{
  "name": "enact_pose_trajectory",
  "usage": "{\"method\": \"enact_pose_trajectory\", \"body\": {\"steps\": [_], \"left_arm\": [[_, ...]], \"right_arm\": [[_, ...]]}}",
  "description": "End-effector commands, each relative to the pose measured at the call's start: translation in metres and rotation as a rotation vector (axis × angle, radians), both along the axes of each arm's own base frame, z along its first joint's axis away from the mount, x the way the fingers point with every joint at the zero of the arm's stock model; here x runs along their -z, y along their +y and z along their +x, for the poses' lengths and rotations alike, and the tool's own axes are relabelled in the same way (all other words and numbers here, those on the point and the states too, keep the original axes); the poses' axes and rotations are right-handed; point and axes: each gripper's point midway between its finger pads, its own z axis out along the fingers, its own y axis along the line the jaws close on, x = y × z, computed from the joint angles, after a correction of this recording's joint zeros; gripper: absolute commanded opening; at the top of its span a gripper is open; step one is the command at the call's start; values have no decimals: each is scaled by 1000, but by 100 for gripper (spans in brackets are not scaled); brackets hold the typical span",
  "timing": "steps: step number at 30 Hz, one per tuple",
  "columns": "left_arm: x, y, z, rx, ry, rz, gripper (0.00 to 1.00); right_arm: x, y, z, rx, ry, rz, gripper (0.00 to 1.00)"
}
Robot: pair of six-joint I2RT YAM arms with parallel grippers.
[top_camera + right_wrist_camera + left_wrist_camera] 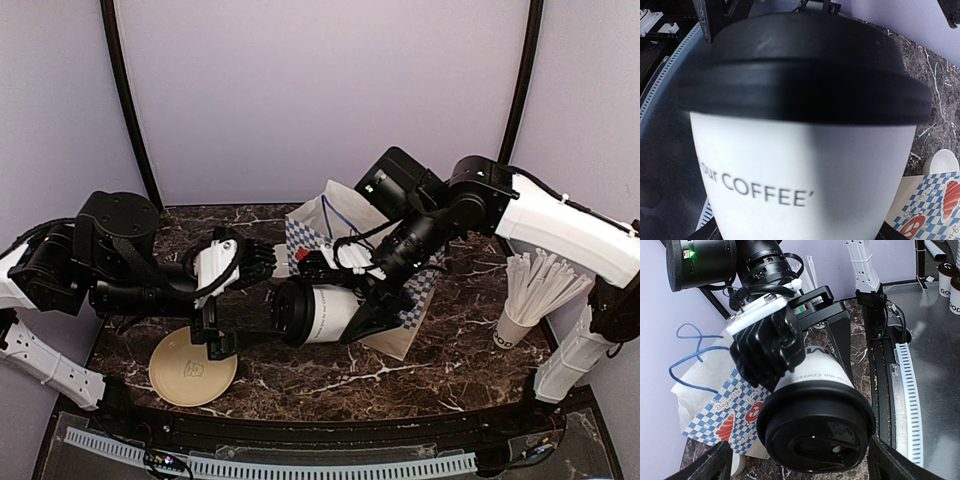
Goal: Pack the takeout coffee
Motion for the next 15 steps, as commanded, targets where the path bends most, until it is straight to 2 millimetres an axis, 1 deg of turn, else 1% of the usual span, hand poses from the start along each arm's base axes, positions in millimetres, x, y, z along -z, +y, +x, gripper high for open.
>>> {"method": "enact_pose_trajectory", "body": {"steps": [1, 5, 9, 13, 15], "left_arm": [[-9, -1, 1, 0, -35, -25, 95], [0, -3, -6, 41, -10, 5, 93], [0, 3, -12, 64, 11, 6, 95], [0, 6, -12, 64, 12, -2, 95], [5, 3, -12, 65, 11, 13, 95]], "right_arm": [[-20, 2, -1, 2, -5, 59, 68], [-18, 3, 2, 9, -14, 53, 68], [-16, 4, 2, 8, -11, 48, 68], [-19, 4, 1, 3, -5, 53, 68], [-21, 5, 1, 3, -1, 56, 68]]}}
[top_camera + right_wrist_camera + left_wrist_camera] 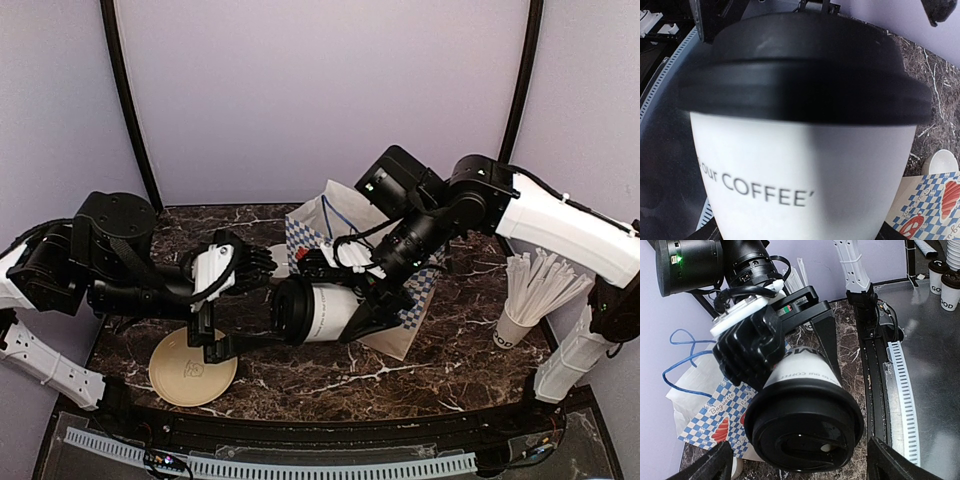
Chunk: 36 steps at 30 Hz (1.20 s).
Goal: Pack the takeout coffee
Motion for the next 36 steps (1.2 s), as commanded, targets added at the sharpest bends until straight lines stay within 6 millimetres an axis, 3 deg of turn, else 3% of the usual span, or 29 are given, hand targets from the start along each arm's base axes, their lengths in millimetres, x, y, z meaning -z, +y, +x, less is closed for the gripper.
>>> {"method": "enact_pose_trajectory", "body": {"steps": [1, 6, 22, 28, 31, 36], "left_arm": [[6, 2, -5, 23, 6, 16, 95], [16, -6, -5, 35, 1, 46, 94], [14, -10, -4, 31, -3, 28, 81], [15, -7, -1, 10, -4, 30, 78], [13, -4, 0, -1, -2, 30, 75], [8, 5, 6, -44, -11, 59, 73]], "right_arm": [[-21, 5, 0, -1, 1, 55, 68], [-23, 6, 0, -1, 4, 59, 68], [-19, 9, -1, -9, 22, 53, 69], [-21, 4, 3, 3, -12, 41, 77], [-40, -16, 12, 10, -63, 55, 87], [-108, -49, 59, 159, -130, 219, 91]]}}
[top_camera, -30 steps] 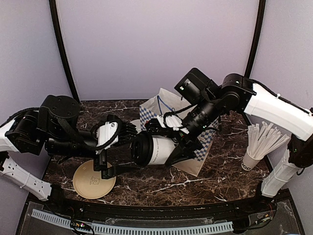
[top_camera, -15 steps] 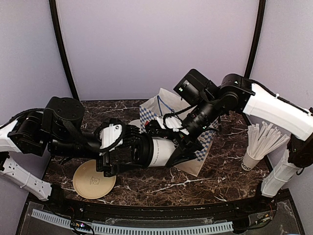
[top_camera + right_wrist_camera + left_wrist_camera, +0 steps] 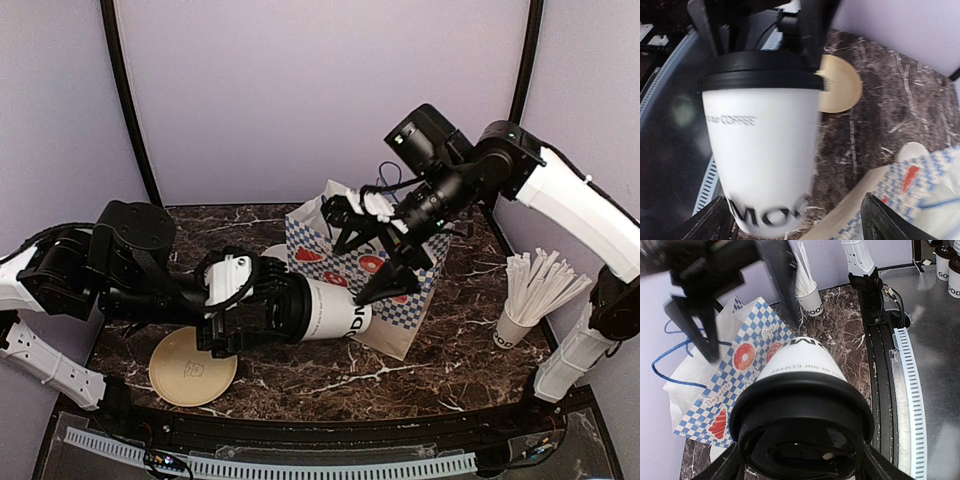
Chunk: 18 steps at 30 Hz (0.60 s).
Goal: Pack the takeout coffee
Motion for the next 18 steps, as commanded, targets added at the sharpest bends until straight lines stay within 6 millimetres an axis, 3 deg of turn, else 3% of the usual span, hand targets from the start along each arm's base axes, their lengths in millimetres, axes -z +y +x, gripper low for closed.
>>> {"method": "enact_pose_trajectory", "body": {"steps": [1, 5, 8, 11, 18], "left_arm": [[-15, 11, 3, -35, -8, -1, 72], [-29, 14, 8, -61, -26, -19, 71], [-40, 15, 13, -91, -35, -21, 71], [-45, 14, 17, -108, -43, -6, 70], [-84, 18, 21, -127, -87, -73, 69]], "right_arm": [[-80, -39, 52, 184, -120, 207, 91], [-108, -76, 152, 597, -202, 311, 91], [-92, -97, 200, 773, -198, 267, 91], [-60, -101, 222, 831, -147, 195, 91], [-11, -88, 235, 809, -50, 106, 88]]}}
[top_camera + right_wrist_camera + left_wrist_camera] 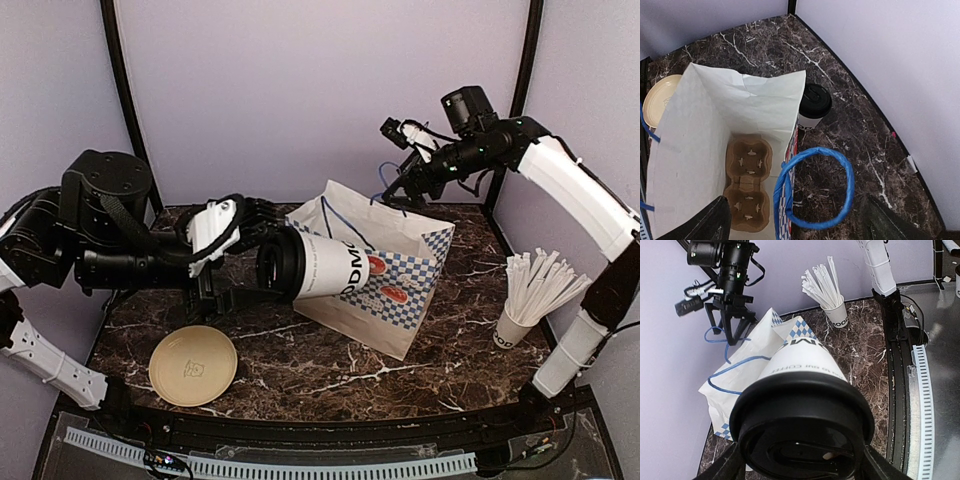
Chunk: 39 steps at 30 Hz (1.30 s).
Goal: Pack the takeout coffee
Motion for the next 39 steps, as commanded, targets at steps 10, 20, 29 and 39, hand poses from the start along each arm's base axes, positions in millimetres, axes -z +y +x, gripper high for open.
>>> {"method": "enact_pose_trajectory", "body": {"steps": [10, 20, 29, 39], "left_arm": [[-67, 6, 27, -125, -157, -22, 67], [-73, 8, 38, -160, -196, 13, 68], [-15, -5, 36, -134, -138, 242, 67], [36, -4, 18, -113, -2, 424, 60]], "right_arm": [[38, 14, 22, -15, 98, -54, 17], [25, 36, -58, -319, 30, -92, 0], [34, 50, -119, -447, 39, -146, 0], [12, 57, -154, -508, 121, -64, 0]]}}
